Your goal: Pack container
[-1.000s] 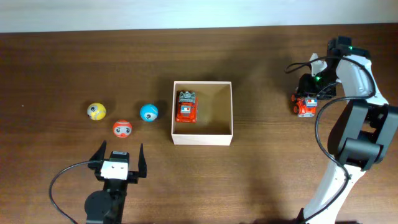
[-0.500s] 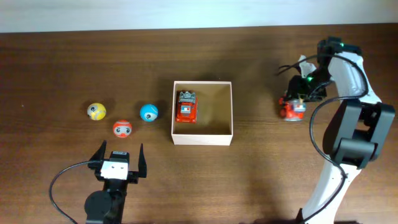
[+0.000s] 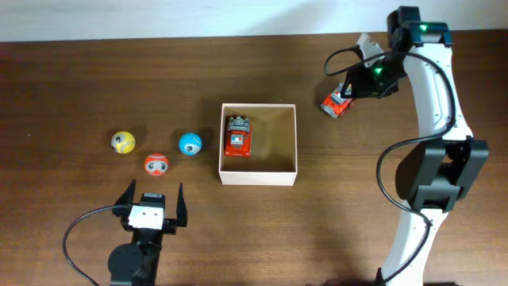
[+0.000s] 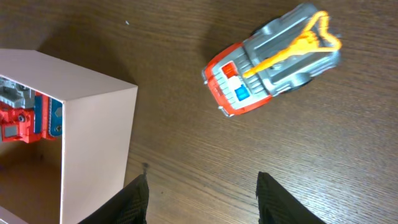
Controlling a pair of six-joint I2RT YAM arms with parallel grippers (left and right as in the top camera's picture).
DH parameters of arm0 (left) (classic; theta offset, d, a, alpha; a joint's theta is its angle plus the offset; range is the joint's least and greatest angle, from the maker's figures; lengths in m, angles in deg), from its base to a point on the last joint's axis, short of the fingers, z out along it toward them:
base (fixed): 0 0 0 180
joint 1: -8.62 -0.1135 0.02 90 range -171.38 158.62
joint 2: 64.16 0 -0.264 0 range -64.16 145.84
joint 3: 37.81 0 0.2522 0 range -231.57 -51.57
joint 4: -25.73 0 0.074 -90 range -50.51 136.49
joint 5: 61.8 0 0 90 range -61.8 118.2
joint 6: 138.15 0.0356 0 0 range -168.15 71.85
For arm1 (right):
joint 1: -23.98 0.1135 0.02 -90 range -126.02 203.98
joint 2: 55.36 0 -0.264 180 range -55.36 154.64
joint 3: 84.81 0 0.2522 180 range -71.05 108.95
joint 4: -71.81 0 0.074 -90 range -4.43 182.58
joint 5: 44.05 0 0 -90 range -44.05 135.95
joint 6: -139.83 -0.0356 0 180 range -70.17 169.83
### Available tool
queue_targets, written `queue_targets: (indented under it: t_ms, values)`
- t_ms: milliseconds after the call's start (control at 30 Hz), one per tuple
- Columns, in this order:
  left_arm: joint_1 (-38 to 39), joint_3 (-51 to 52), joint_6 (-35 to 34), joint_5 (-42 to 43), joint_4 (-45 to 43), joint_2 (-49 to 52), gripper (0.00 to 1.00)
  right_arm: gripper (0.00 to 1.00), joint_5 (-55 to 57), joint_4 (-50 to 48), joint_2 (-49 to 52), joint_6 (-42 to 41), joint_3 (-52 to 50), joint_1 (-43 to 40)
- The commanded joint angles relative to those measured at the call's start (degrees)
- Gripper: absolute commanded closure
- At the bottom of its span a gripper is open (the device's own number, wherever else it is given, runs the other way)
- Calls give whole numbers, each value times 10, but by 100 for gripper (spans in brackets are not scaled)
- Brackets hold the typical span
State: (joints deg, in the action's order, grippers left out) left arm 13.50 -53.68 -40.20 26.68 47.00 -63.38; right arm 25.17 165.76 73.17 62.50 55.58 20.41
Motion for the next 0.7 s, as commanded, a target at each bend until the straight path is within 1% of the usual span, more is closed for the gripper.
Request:
queue_targets:
  t_ms: [0,33,100,167,267,300,367,533,667]
  values:
    - [-3,3,7,6,-1,-4,1,49,42,-18,-7,3,9,2]
    - [-3,3,7,6,-1,-4,1,49,53,-27,-7,-4,9,2]
    - [-3,3,7,6,-1,-4,1,49,91,-54,-5,-48,9,3]
    - [-3,3,7,6,-1,-4,1,49,124,-83,-3,-106,8,3]
    - [-3,3,7,6,-1,-4,1,47,170,-117,5,-221,8,8]
    - [-3,3,7,6,-1,-4,1,43,186,-126,10,-260,7,12]
    - [-3,3,7,6,-1,-4,1,32,198,-144,20,-302,7,23]
    - [-3,3,7,6,-1,-4,1,6,203,-176,50,-340,7,61]
    - [-3,3,7,6,-1,-4,1,1,235,-185,71,-403,7,88]
